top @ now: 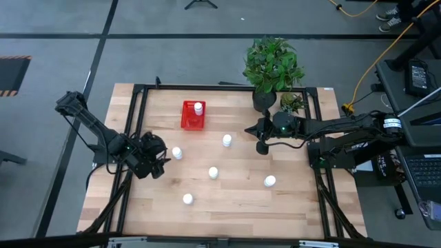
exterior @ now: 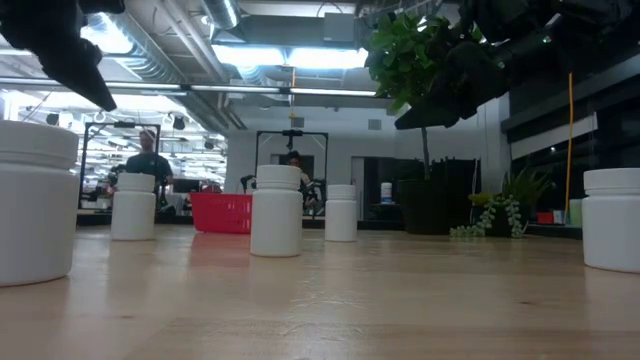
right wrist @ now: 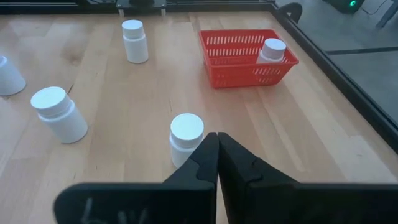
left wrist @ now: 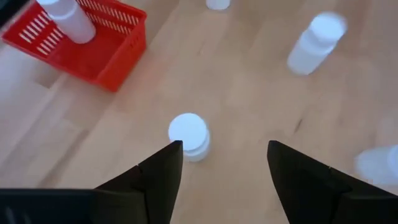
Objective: Pick and place pill bottles into a basket
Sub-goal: Put the white pill bottle into the red bin
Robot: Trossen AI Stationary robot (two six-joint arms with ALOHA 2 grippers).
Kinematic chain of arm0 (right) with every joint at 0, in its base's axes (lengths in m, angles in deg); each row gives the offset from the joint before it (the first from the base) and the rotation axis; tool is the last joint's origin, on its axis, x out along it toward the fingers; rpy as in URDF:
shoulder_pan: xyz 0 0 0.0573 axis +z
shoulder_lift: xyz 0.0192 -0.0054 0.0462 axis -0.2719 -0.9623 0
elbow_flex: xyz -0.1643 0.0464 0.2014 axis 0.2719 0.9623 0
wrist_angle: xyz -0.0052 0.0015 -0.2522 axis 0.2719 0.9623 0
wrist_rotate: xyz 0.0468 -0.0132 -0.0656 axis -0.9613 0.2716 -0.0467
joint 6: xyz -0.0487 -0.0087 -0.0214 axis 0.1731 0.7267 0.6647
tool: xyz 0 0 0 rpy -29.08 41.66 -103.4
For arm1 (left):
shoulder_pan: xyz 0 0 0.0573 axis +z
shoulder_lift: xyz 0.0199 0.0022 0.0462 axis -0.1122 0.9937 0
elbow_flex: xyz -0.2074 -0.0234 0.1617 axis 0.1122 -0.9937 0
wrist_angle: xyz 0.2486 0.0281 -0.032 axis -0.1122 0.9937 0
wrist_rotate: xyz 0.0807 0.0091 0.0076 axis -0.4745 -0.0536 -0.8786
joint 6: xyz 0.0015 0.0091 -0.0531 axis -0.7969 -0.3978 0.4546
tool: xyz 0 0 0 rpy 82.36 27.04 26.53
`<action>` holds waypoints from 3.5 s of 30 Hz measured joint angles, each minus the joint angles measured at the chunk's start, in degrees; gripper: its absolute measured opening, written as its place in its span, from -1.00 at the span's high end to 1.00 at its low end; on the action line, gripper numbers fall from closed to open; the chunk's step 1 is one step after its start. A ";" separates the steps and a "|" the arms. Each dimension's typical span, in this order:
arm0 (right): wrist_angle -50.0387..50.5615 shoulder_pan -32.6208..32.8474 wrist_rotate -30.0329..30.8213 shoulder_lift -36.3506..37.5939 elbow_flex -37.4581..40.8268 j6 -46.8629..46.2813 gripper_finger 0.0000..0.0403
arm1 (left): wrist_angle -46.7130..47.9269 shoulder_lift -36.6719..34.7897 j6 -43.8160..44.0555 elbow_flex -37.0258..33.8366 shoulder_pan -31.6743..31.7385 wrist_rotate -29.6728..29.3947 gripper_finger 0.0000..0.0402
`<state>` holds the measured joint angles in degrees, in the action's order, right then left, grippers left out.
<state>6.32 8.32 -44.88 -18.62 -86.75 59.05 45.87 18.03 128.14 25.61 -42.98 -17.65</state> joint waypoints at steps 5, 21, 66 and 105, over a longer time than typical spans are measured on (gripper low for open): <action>0.04 0.00 0.00 0.00 0.00 0.07 0.95 | 0.29 6.32 -3.59 0.00 2.17 -0.66 -0.13; 0.07 0.13 -0.02 0.00 0.00 0.04 0.95 | -1.92 16.01 -6.34 0.00 10.53 7.78 -0.13; 0.09 0.20 -0.68 0.00 0.00 -0.64 0.95 | -11.28 16.46 -15.01 -3.44 17.95 11.23 -0.13; 0.00 0.20 -0.68 0.00 0.00 -1.27 0.95 | -11.70 12.25 -19.67 -1.03 17.84 15.85 0.23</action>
<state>6.32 8.51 -45.56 -18.62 -86.75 57.78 34.17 30.28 108.47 24.58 -25.14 -1.80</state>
